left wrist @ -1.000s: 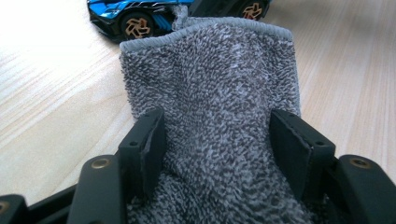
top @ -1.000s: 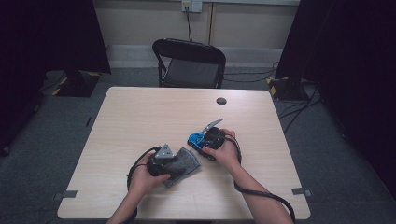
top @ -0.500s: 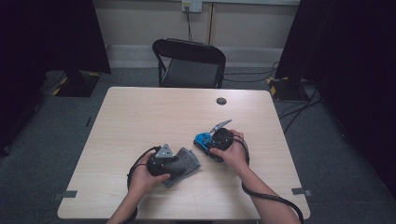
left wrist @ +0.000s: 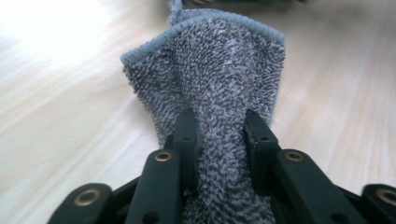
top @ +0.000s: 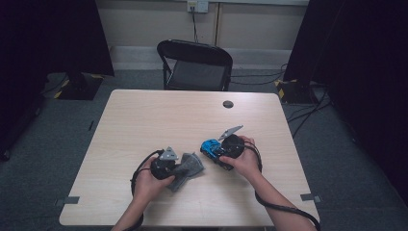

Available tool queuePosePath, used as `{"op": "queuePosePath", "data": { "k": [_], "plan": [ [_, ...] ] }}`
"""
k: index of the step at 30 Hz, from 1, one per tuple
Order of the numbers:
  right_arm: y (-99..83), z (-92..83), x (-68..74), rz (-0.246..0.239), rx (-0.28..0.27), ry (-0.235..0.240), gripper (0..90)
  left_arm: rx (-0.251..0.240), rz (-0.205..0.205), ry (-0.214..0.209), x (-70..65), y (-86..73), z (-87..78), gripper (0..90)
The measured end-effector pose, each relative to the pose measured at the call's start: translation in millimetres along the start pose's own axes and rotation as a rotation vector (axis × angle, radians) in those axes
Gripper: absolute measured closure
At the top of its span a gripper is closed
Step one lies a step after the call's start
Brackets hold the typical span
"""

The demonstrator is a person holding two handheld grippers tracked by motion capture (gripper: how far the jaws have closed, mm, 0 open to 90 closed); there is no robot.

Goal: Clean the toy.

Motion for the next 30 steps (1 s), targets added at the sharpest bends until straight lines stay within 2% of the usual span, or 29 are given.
{"op": "queuePosePath", "data": {
  "k": [2, 5, 6, 9, 10, 11, 14, 15, 17, 18, 21, 23, 25, 26, 27, 28, 30],
  "plan": [
    [-0.4, -2.8, 2.5, -0.017, -0.004, 0.000, 26.2, -0.046, -0.071, 0.063, 19.3, 3.1, -10.6, 72.6],
    [0.3, -6.0, 8.8, -0.040, -0.004, 0.020, 26.2, -0.088, -0.168, 0.111, 41.9, 8.5, -17.5, 72.5],
    [1.0, -7.0, 11.2, -0.045, -0.007, 0.025, 26.2, -0.092, -0.196, 0.123, 48.1, 9.7, -17.6, 72.5],
    [3.1, -9.3, 19.9, -0.065, -0.012, 0.046, 26.2, -0.056, -0.225, 0.148, 61.4, 10.8, -13.9, 72.4],
    [3.6, -9.7, 22.2, -0.077, -0.012, 0.050, 26.2, -0.049, -0.225, 0.153, 64.7, 12.1, -11.9, 72.4],
    [4.1, -10.0, 25.7, -0.086, -0.012, 0.056, 26.2, -0.029, -0.201, 0.151, 66.1, 13.3, -8.1, 72.2],
    [4.1, -6.9, 33.0, -0.106, -0.004, 0.062, 26.2, 0.027, -0.146, 0.134, 61.3, 12.8, 3.3, 70.0],
    [3.3, -4.9, 33.7, -0.110, 0.001, 0.064, 26.1, 0.035, -0.143, 0.119, 57.7, 11.6, 8.8, 67.6],
    [1.3, -1.5, 33.6, -0.109, 0.010, 0.061, 26.2, 0.051, -0.142, 0.110, 54.3, 8.2, 15.2, 55.5],
    [0.3, -0.5, 33.7, -0.106, 0.009, 0.064, 26.1, 0.037, -0.141, 0.104, 52.7, 7.6, 16.8, 48.4],
    [-3.1, 0.2, 33.4, -0.100, 0.012, 0.070, 26.2, 0.023, -0.133, 0.102, 51.2, 8.0, 11.7, 32.0],
    [-5.1, -0.6, 32.5, -0.099, 0.016, 0.066, 26.2, 0.026, -0.123, 0.108, 49.5, 7.2, 1.3, 27.2],
    [-6.2, -2.3, 31.2, -0.103, 0.012, 0.064, 28.4, 0.038, -0.112, 0.103, 45.9, 2.2, -10.0, 25.8],
    [-6.9, -2.8, 30.8, -0.099, 0.009, 0.070, 28.4, 0.057, -0.114, 0.087, 42.6, -4.0, -13.8, 24.3],
    [-7.6, -3.2, 30.4, -0.098, 0.011, 0.068, 28.4, 0.080, -0.116, 0.073, 39.5, -10.2, -14.5, 21.8],
    [-8.2, -2.7, 30.0, -0.101, 0.015, 0.067, 28.4, 0.093, -0.113, 0.079, 38.5, -14.7, -13.8, 21.9],
    [-9.5, 0.4, 29.5, -0.104, 0.026, 0.053, 28.5, 0.082, -0.121, 0.081, 38.3, -20.6, -9.4, 23.0]
  ]
}}
Point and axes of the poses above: each handheld gripper's, and its own axes: z roughly forward along the jaws, y roughly out of its top, x roughly to its left, the point moved 8 cm from there along z, roughly forward along the jaws, and after that the axes turned 12 degrees about z, right-handed, at the moved point
